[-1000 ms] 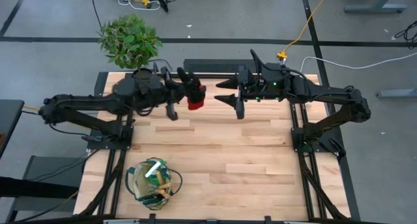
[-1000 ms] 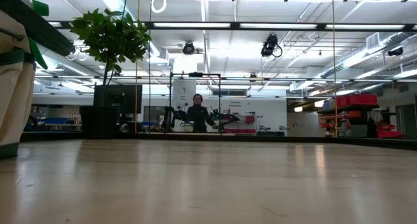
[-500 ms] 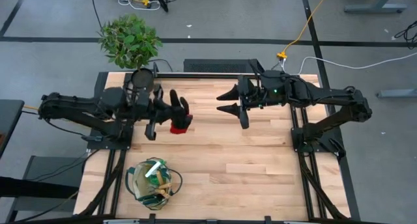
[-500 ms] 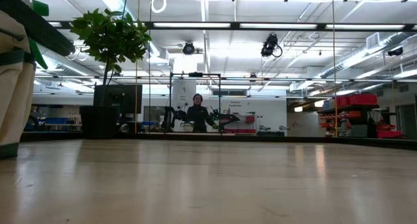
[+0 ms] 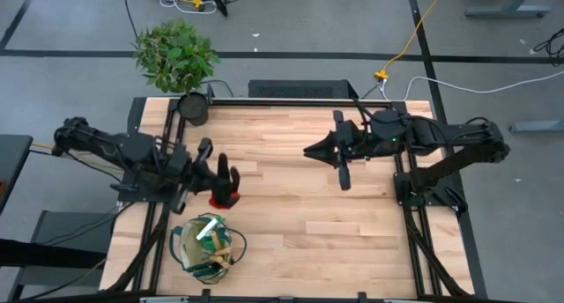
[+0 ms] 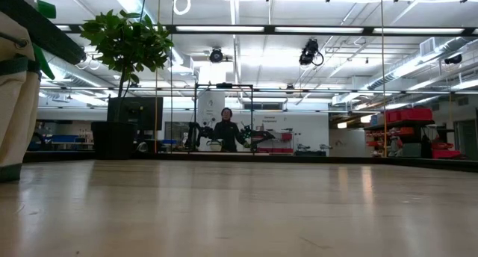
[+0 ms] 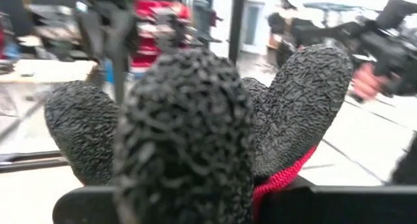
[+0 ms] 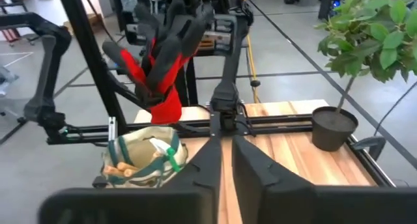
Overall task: Pick & Place Garden tools in Gardening bag
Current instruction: Put the gloves into the gardening bag
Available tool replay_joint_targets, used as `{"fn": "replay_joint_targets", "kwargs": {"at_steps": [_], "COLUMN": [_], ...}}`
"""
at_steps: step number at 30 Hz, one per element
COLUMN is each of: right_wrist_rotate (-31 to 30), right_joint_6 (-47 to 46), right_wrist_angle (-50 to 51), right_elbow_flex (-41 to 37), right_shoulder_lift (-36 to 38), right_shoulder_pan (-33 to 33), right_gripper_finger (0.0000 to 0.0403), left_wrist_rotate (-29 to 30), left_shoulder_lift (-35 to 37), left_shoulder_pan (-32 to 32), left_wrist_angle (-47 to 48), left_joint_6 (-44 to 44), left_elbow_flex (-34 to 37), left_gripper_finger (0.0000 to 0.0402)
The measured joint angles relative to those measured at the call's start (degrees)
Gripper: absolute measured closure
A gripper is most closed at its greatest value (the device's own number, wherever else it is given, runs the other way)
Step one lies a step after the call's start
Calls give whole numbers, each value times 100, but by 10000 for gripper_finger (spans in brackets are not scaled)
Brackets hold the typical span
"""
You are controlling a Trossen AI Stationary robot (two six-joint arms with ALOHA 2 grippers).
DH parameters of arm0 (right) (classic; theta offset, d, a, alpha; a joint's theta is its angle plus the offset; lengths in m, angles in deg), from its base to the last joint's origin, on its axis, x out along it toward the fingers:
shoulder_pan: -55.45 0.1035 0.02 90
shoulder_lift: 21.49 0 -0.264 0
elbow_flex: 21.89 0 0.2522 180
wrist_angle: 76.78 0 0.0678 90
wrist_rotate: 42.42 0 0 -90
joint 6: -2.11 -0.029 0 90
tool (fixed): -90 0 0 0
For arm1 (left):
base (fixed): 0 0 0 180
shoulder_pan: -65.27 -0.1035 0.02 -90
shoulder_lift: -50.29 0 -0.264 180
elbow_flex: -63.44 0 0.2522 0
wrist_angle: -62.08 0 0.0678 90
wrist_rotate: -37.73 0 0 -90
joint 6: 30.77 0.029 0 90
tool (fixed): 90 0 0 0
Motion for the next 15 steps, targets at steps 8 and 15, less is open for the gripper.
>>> {"fn": "replay_joint_targets", "kwargs": {"at_steps": [8, 15], "right_wrist_rotate": [-38, -345], "right_joint_6": [-34, -279], "right_wrist_angle": [-3, -5], "right_elbow_flex": [0, 0], "right_shoulder_lift": [22, 20], "right_shoulder_pan": [247, 443], "right_gripper_finger": [398, 401], "left_wrist_rotate": [283, 325], "left_shoulder_lift": [-12, -11], "left_shoulder_pan": [521, 1100], "left_wrist_angle": [359, 161], "left_joint_6": [-292, -659], "left_elbow_flex": [105, 521], "left_gripper_finger": [386, 386]}}
